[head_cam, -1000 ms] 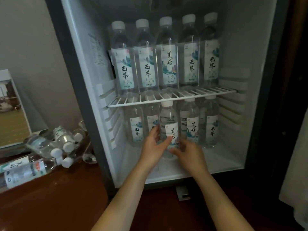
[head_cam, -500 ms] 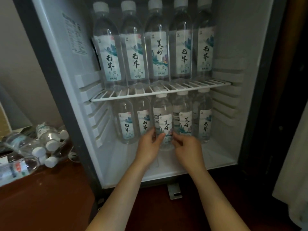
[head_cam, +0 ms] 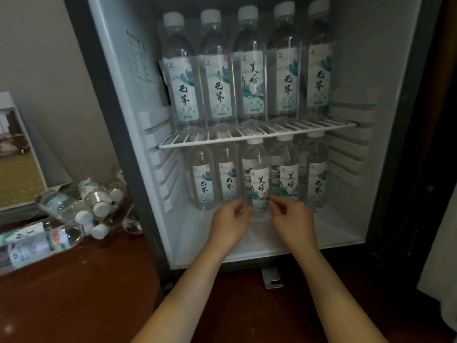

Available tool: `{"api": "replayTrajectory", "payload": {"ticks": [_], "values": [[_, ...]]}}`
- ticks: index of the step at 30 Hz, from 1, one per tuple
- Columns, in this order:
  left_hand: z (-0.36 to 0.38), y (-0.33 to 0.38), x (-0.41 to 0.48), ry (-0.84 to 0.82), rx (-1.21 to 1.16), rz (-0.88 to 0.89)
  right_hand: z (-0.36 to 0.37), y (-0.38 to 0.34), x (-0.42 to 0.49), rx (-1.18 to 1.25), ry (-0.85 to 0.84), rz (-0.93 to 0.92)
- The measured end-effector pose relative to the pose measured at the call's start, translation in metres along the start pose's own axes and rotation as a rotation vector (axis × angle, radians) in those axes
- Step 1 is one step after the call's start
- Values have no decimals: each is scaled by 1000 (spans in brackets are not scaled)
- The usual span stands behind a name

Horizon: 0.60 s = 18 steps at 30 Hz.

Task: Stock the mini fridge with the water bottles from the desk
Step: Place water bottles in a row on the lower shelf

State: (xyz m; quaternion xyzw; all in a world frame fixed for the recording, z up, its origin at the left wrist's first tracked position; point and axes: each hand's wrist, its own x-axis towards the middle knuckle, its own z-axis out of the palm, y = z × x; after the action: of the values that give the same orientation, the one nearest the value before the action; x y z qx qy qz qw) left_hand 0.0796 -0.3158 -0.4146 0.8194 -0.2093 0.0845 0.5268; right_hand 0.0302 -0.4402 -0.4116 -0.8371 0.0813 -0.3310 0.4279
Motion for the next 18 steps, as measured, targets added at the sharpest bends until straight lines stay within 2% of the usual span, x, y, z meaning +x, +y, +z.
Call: {"api": "replayTrajectory", "payload": {"ticks": [3, 6, 8, 12, 15, 18], "values": [[-25, -1, -27, 16, -1, 1, 2, -3, -6, 60, -5, -21], [-62, -3, -58, -128, -129, -84, 6, -15, -15, 145, -99, -2], [-90, -5, -79, -272, -241, -173, 8, -34, -27, 301, -229, 11], [-136, -19, -110, -480, -185, -257, 21, -81, -58, 487, -579, -35], [-165, -32, -122, -463, -252, -306, 42, -109, -80, 469, -794, -107], [-188, -47, -123, -281, -292, -336, 69, -129, -95, 357, -871, -215]]}}
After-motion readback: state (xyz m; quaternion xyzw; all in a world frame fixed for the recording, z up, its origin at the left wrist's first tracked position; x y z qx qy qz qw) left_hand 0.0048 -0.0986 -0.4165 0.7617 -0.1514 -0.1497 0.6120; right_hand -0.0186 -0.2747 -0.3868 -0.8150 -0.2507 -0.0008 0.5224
